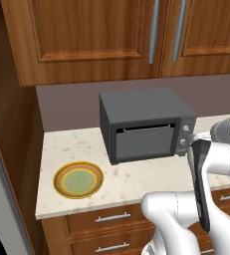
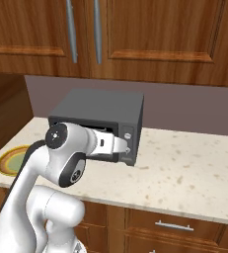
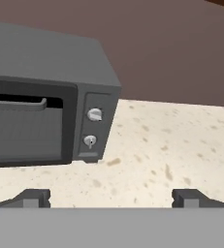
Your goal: Pull the toaster oven rack outwards. Pick up the baguette from the plate and place it on the toaster oven rack. Close the toaster oven door fully and set the temperature to the lowest setting.
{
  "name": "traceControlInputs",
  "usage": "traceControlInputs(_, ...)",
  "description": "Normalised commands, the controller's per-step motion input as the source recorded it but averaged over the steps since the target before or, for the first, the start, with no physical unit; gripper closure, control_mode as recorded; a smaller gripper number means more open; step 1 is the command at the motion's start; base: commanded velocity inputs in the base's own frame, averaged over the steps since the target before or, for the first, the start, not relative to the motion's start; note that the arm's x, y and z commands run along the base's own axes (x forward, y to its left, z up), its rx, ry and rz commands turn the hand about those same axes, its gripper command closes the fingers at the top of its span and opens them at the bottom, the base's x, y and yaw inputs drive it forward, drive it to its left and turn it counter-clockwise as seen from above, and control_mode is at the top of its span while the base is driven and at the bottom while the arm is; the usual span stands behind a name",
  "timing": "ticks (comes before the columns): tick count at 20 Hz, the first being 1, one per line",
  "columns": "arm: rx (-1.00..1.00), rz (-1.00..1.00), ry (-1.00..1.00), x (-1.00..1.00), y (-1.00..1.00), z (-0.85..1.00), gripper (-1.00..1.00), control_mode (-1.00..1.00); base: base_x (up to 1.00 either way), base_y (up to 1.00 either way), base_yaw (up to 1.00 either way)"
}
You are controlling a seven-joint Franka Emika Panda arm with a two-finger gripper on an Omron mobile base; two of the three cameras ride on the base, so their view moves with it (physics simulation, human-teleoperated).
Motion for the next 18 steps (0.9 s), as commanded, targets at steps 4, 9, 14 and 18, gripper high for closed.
traceControlInputs(4, 0.0, 0.0, 0.0, 0.0, 0.0, 0.0, -1.0, -1.0, 0.0, 0.0, 0.0)
traceControlInputs(9, 0.0, 0.0, -0.05, -0.08, 0.0, 0.0, -1.0, -1.0, 0.0, 0.0, 0.0)
traceControlInputs(14, 0.0, 0.0, -0.08, -0.05, 0.0, -0.02, -1.0, -1.0, 0.0, 0.0, 0.0)
traceControlInputs(18, 0.0, 0.0, -0.1, -0.06, 0.0, 0.0, -1.0, -1.0, 0.0, 0.0, 0.0)
